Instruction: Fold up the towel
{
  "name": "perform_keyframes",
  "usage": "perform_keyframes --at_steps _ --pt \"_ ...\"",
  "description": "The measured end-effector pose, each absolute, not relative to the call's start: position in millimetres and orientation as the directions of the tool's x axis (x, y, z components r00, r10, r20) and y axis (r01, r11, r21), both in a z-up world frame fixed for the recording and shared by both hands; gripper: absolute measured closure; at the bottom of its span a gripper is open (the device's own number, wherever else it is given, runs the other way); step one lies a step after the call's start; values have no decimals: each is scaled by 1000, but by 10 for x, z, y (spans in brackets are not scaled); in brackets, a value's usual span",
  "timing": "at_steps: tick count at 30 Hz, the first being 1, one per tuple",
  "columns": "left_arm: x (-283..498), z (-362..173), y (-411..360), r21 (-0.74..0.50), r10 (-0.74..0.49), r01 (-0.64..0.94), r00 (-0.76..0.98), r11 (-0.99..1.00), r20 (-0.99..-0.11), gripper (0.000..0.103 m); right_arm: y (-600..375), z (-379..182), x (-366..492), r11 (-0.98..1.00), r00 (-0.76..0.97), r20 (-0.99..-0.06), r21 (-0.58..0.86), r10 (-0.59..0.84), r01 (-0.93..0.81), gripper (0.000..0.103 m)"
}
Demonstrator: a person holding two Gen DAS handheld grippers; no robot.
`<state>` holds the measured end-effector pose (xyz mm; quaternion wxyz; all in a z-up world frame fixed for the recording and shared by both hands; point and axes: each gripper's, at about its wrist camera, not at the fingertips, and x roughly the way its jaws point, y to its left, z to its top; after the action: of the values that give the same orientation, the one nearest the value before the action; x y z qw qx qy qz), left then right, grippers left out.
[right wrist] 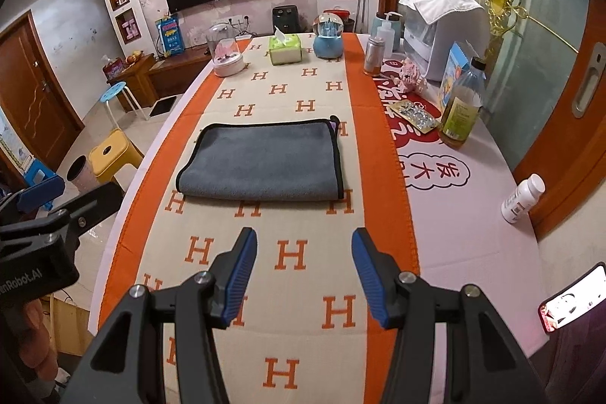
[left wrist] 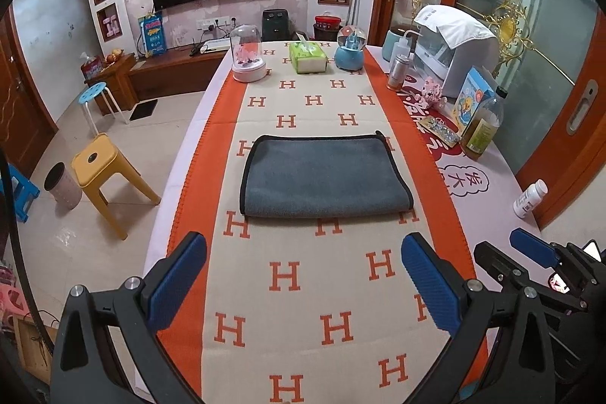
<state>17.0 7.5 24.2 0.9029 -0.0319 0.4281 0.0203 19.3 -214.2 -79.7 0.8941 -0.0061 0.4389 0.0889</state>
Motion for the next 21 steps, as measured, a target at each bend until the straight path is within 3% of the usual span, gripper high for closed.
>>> perform_keyframes --at_steps 21 --pt "34 134 36 -66 17 -121 580 990 -814 1 -2211 -674 106 988 613 -778 66 141 -143 51"
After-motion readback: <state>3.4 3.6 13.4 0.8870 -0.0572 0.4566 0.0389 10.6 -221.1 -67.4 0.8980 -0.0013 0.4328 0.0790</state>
